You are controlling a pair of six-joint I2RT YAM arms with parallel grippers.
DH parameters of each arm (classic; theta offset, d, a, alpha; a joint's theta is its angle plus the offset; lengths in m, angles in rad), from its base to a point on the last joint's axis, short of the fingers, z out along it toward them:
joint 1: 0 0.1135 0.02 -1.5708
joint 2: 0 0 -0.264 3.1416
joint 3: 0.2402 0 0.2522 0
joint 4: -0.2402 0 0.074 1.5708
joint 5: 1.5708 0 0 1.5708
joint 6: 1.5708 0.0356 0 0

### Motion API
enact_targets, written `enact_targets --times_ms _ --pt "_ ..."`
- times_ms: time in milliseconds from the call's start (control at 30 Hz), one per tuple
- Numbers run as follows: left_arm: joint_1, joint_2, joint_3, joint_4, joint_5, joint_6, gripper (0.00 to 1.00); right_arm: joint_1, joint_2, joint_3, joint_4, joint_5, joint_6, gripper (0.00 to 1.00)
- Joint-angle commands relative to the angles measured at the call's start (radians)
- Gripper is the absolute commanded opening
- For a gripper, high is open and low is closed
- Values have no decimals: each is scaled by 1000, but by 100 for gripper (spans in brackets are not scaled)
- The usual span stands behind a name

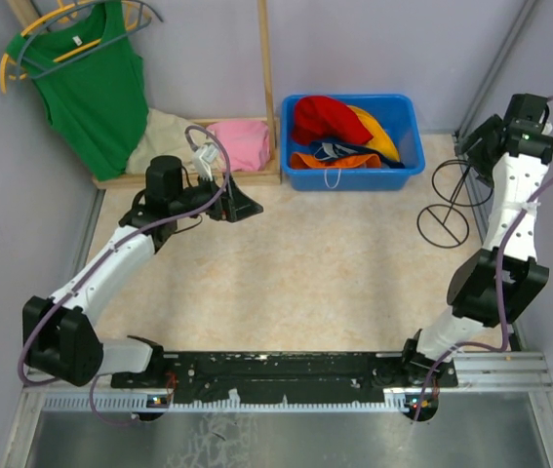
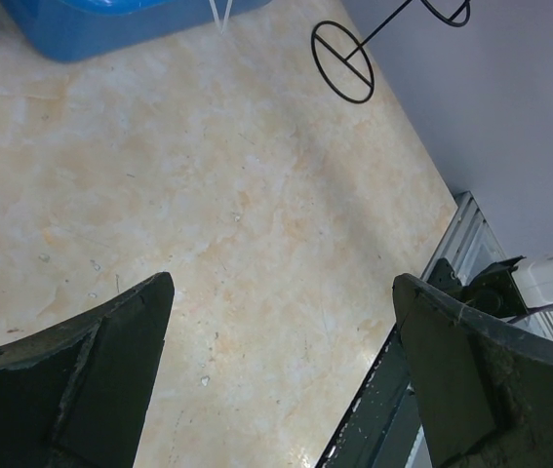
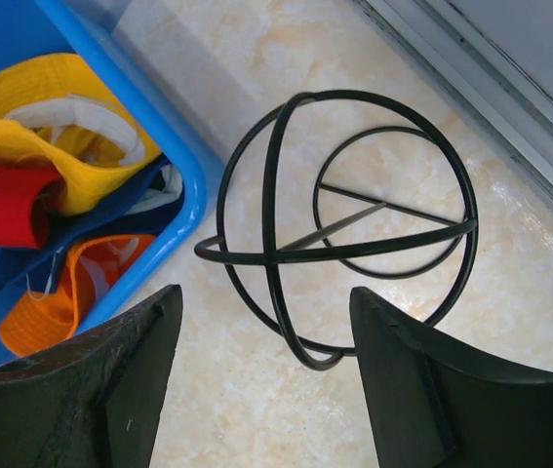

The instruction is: Stack the hats

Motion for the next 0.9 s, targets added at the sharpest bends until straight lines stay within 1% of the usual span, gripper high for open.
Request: enact_targets --times_ms 0,33,133,233,333,467,533,600,733,867 --pt "-4 22 27 17 0 20 99 21 -73 -51 31 31 -50 68" --pt "-4 26 27 17 1 21 99 26 -75 -68 34 36 -57 68" --pt "-4 31 30 19 4 24 99 35 -79 -124 56 46 -71 60" --pt "-4 32 28 17 1 32 99 41 -83 -158 78 65 -74 42" --pt "-4 31 20 15 0 35 99 48 -79 -164 87 89 -83 31" --pt "-4 24 7 13 -3 40 99 57 -72 -168 88 109 -91 23" --pt "-2 23 8 12 -5 43 99 62 -75 -168 84 116 -93 17" --pt "-2 24 10 10 -5 43 99 76 -76 -163 74 125 -99 1" --pt "-2 27 15 10 1 45 99 111 -81 -154 58 143 -106 0" --pt "-2 18 16 -2 -9 58 99 173 -101 -194 61 152 -109 0"
